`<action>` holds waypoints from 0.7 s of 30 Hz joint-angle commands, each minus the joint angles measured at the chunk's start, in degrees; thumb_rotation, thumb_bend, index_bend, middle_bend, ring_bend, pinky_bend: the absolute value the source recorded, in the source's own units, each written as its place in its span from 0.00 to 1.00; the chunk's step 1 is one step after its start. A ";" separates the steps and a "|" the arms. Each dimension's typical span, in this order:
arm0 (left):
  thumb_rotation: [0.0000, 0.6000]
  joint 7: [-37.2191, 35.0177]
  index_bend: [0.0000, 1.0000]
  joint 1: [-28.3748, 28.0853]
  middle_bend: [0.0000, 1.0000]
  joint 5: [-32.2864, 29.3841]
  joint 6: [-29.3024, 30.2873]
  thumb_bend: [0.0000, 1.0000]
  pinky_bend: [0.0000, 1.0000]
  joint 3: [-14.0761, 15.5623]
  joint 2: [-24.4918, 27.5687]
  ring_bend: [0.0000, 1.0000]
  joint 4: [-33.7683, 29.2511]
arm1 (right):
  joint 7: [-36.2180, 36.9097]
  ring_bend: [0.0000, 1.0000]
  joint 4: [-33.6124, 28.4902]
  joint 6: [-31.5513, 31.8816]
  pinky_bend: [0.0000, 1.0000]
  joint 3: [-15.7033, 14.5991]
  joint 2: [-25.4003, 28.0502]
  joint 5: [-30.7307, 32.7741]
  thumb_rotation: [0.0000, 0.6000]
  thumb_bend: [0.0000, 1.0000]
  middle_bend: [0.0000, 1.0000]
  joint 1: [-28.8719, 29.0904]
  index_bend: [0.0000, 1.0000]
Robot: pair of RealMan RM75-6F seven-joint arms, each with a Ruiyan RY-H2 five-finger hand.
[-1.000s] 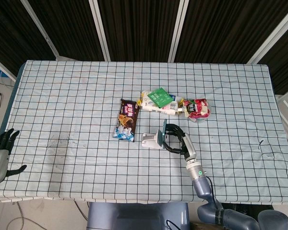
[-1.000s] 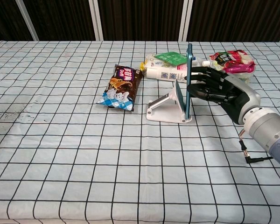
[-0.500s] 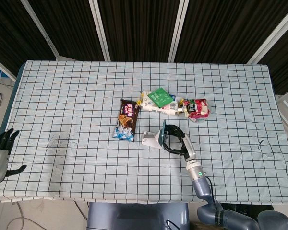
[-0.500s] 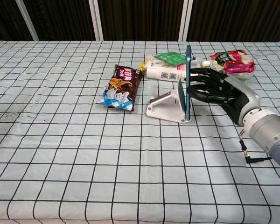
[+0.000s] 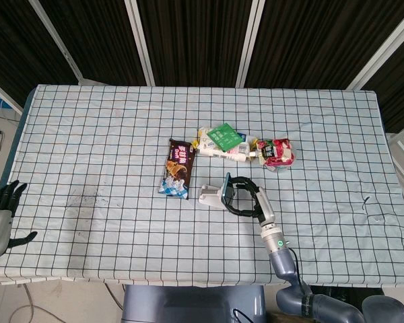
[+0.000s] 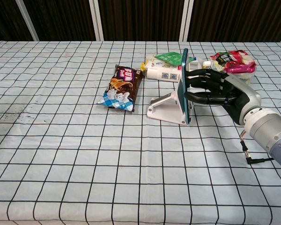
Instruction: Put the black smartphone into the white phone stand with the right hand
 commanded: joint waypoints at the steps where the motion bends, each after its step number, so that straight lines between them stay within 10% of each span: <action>1: 1.00 -0.05 0.00 0.00 0.00 -0.03 -0.01 0.00 0.00 -0.02 0.02 0.00 -0.02 | -0.34 0.14 -0.19 0.02 0.21 0.09 0.02 0.19 1.00 0.19 0.42 -0.09 0.51; 21: 1.00 -0.51 0.00 -0.02 0.00 0.24 -0.12 0.00 0.00 0.11 0.17 0.00 -0.10 | -2.77 0.12 -1.06 -0.82 0.21 2.32 0.07 2.13 1.00 0.15 0.39 0.54 0.48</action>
